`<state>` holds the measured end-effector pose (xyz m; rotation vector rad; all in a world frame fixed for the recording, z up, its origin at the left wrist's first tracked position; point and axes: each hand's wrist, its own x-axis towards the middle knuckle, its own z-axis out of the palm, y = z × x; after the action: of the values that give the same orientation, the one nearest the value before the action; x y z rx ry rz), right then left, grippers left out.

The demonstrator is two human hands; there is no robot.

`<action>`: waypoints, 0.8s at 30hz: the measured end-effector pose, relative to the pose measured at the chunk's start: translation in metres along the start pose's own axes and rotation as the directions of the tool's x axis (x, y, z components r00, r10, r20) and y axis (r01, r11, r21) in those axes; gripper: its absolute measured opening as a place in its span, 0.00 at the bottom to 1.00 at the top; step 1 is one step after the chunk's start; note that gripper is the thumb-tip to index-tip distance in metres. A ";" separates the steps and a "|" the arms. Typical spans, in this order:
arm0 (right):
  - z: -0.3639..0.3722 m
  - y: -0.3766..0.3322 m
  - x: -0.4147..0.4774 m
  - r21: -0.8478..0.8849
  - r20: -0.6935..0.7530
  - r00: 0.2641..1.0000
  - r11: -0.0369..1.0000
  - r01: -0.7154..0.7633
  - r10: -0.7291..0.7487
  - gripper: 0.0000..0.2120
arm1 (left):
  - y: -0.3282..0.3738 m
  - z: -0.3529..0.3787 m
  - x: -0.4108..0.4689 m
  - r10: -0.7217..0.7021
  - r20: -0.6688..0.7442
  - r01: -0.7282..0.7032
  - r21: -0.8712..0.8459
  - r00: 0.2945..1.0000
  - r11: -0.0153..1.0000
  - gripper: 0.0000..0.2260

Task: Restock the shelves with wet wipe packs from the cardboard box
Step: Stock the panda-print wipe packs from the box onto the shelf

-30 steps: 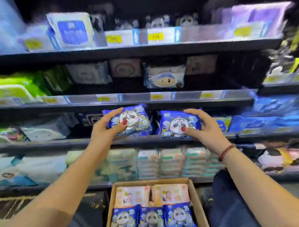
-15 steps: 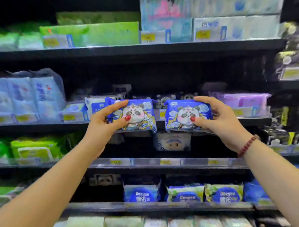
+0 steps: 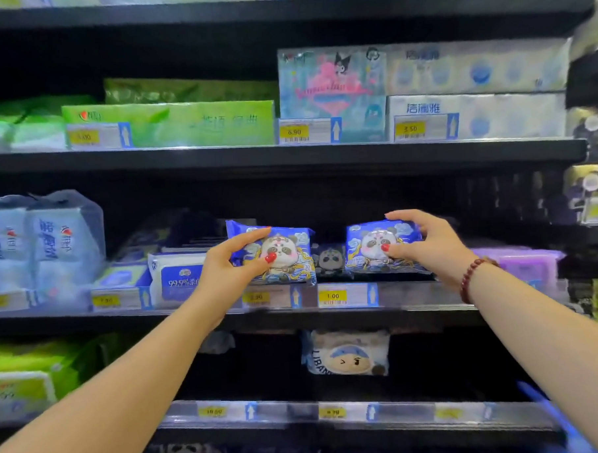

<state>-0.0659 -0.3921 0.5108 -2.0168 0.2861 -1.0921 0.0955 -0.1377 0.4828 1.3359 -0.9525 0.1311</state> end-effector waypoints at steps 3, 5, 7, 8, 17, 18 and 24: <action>-0.006 0.016 0.026 -0.121 -0.001 1.000 0.992 -0.027 0.027 0.25 | -0.011 0.009 0.015 0.007 0.012 -0.007 0.019 1.000 1.000 0.16; -0.012 0.026 0.043 -0.209 0.006 1.000 0.978 -0.028 0.030 0.26 | -0.018 0.015 0.024 0.017 0.025 -0.018 0.042 1.000 0.999 0.17; -0.015 0.035 0.060 -0.335 0.018 0.999 0.942 -0.031 0.039 0.25 | -0.027 0.020 0.031 0.037 0.033 -0.040 0.073 0.999 0.997 0.17; -0.016 0.041 0.069 -0.393 0.028 0.998 0.919 -0.035 0.050 0.25 | -0.032 0.022 0.034 0.046 0.038 -0.049 0.089 0.998 0.995 0.17; -0.009 0.081 0.125 -0.539 0.124 0.985 0.841 -0.034 0.119 0.28 | -0.057 0.018 0.049 0.058 0.125 -0.081 0.189 0.990 0.979 0.18; -0.007 0.086 0.127 -0.537 0.149 0.982 0.843 -0.014 0.111 0.28 | -0.058 0.017 0.050 0.060 0.135 -0.086 0.195 0.989 0.977 0.18; -0.002 0.105 0.127 -0.713 0.241 0.942 0.701 0.009 0.233 0.36 | -0.065 0.018 0.053 0.055 0.168 -0.105 0.302 0.984 0.948 0.19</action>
<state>0.0262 -0.5282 0.5096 -2.7712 0.7456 -0.5842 0.1579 -0.1939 0.4662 1.6148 -1.1556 0.2484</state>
